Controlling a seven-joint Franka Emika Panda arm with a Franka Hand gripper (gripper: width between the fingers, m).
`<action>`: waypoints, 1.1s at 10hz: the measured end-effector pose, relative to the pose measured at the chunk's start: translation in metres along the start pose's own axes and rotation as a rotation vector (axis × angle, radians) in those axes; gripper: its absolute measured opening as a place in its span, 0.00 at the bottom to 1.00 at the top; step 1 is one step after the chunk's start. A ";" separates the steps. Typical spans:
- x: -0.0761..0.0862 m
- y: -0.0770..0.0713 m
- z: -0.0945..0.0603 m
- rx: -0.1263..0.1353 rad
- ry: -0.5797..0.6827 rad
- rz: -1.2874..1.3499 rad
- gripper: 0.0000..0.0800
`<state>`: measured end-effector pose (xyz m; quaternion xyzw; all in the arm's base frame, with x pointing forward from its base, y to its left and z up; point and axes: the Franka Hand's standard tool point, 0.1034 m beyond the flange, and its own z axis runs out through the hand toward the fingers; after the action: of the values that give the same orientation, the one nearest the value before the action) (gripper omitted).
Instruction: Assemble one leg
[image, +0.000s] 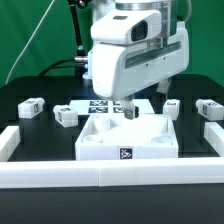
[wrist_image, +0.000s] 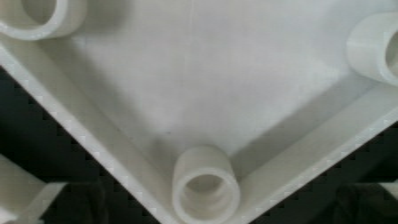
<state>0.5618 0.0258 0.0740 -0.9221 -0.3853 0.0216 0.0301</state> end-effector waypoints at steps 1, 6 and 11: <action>0.000 0.000 0.000 0.000 0.000 0.000 0.81; 0.000 0.000 0.000 0.000 0.000 0.000 0.81; -0.023 -0.022 0.015 -0.030 -0.005 -0.365 0.81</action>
Offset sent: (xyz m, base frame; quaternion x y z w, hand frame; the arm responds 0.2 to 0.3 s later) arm 0.0000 0.0000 0.0000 0.0000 0.0000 0.0000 1.0000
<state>0.5296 0.0255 0.0606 -0.8372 -0.5465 0.0123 0.0191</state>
